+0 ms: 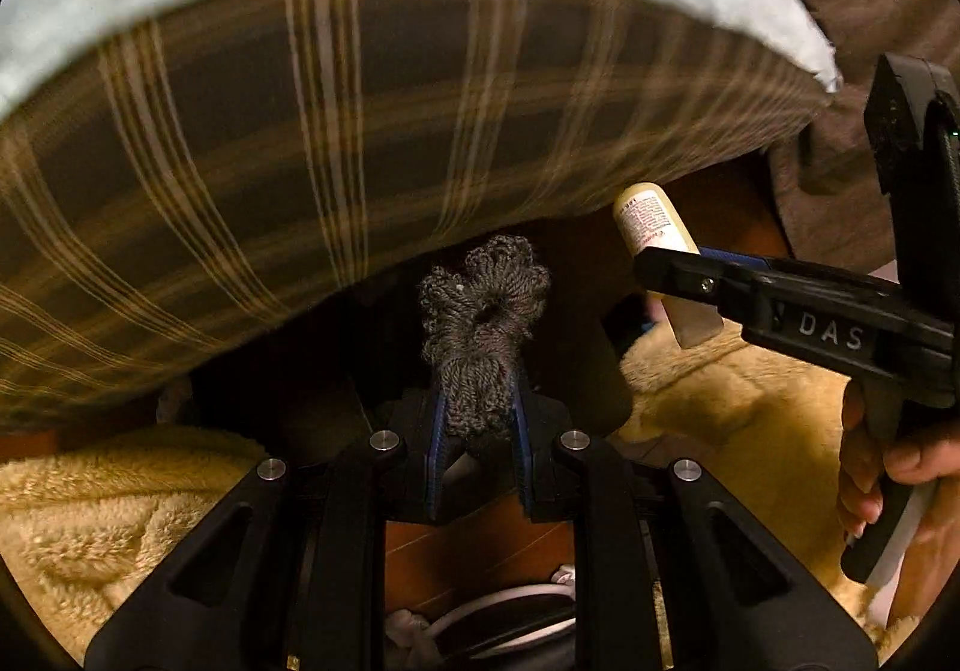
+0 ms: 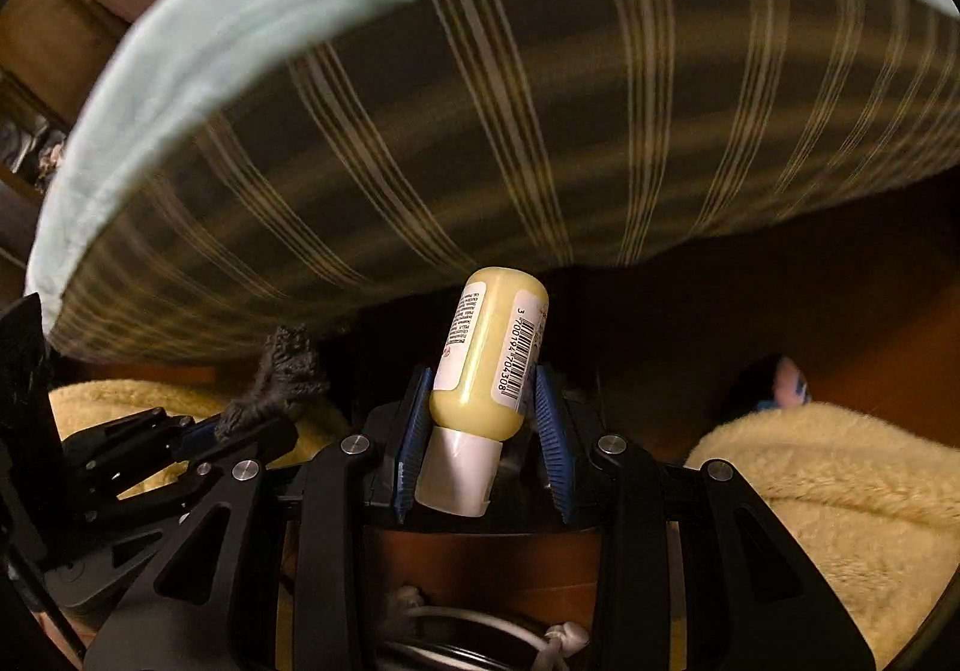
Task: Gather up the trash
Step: 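Lower the scrunchie and yellow bottle into the bin and open both tools, then grasp the white yarn with the right tool while the left grasps the lip balm tube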
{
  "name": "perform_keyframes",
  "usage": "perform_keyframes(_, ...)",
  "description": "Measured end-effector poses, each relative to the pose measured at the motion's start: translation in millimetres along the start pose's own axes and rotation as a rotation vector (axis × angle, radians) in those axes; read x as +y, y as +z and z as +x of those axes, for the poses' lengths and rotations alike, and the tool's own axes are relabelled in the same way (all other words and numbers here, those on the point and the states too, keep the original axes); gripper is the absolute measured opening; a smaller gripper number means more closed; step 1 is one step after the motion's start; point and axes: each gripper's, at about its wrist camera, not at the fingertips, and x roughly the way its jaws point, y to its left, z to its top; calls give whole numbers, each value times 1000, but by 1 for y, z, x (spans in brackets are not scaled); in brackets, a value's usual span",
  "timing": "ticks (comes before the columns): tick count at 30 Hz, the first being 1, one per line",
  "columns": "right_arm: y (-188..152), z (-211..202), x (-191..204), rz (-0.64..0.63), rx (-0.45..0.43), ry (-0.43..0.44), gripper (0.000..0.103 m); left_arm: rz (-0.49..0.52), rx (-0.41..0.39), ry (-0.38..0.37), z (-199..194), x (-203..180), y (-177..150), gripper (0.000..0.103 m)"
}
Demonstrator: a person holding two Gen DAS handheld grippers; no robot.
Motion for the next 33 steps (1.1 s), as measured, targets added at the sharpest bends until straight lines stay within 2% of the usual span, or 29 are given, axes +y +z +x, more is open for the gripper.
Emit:
perform_keyframes(4, 0, 18, -5, 24, 39, 5, 36, 5, 44, -6, 18, -1, -2, 20)
perform_keyframes(7, 0, 23, -6, 35, 46, 8, 37, 8, 61, -10, 26, -3, -4, 27)
perform_keyframes(8, 1, 24, -7, 41, 48, 11, 37, 8, 65, -7, 27, -3, -3, 33)
perform_keyframes(10, 2, 26, -8, 44, 42, 9, 47, 6, 65, -3, 29, -3, -2, 35)
perform_keyframes(11, 3, 24, -8, 44, 31, 0, 59, 4, 66, 2, 29, -1, -1, 38)
perform_keyframes(13, 5, 17, -7, 40, 11, -8, 64, -3, 60, 20, 25, 2, -1, 47)
perform_keyframes(16, 11, -9, -4, 22, -61, -31, 75, 0, 38, 26, 10, 4, 1, 67)
perform_keyframes(18, 15, -28, -1, -1, -122, -47, 88, 5, -3, 16, -10, 4, 4, 83)
perform_keyframes(20, 19, -50, 3, -29, -184, -51, 94, 7, -42, 21, -29, 2, 9, 86)
perform_keyframes(27, 52, -127, 16, -65, -369, -46, 99, 1, -211, 33, -105, 4, 39, 93)
perform_keyframes(30, 71, -143, 15, -62, -429, -61, 99, 5, -262, 49, -127, 11, 60, 93)
perform_keyframes(33, 97, -151, 21, -77, -467, -61, 99, 2, -300, 98, -141, 22, 86, 93)
